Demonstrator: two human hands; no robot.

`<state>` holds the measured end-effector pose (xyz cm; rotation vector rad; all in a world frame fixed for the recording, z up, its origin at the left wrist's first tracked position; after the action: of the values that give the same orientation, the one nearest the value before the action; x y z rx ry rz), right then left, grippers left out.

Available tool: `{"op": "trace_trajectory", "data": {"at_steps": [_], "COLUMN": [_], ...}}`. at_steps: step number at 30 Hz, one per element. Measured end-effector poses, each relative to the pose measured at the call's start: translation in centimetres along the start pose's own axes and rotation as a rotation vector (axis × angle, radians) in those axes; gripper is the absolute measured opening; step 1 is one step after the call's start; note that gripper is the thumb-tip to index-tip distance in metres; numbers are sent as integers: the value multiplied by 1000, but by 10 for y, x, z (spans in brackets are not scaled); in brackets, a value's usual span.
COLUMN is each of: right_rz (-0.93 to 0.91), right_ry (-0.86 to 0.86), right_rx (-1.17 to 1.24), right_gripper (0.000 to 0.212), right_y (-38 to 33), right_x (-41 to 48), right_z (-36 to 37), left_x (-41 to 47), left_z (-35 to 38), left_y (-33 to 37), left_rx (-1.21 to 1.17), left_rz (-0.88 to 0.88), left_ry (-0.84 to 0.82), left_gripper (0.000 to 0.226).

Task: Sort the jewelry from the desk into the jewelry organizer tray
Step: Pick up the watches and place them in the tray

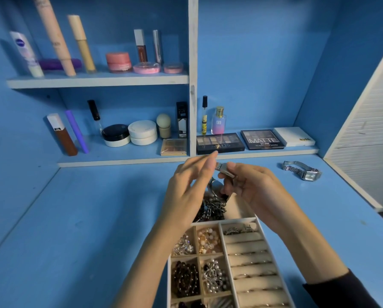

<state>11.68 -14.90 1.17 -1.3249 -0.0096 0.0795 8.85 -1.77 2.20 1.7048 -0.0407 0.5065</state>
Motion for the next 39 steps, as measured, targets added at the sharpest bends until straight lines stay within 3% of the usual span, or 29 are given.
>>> {"op": "trace_trajectory", "data": {"at_steps": [9, 18, 28, 33, 37, 39], "right_rz": [75, 13, 45, 168, 248, 298], "right_ry": [96, 141, -49, -5, 56, 42], "right_rx": [268, 191, 266, 381, 371, 326], "right_gripper": [17, 25, 23, 21, 10, 15], "right_y": [-4, -2, -9, -7, 2, 9], "right_x": [3, 1, -5, -4, 3, 5], "right_z": [-5, -3, 4, 3, -2, -3], "left_x": [0, -1, 0, 0, 3, 6], "left_z": [-3, -1, 5, 3, 2, 2], "left_y": [-1, -3, -10, -15, -8, 0], "left_rx": [-42, -54, -56, -145, -264, -280], "left_rz": [-82, -93, -143, -317, -358, -373], "left_ry": [72, 59, -81, -100, -155, -190], "left_gripper": [44, 38, 21, 9, 17, 18]}}
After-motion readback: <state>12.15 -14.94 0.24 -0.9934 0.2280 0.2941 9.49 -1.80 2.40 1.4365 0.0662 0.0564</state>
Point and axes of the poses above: each hand's wrist, its own x-axis towards the middle knuckle, its own z-axis out of the palm, y = z × x, the point moved 4 cm from there along x, towards the middle knuckle, and after that the axes turned 15 degrees about y, right-handed, at the moved point
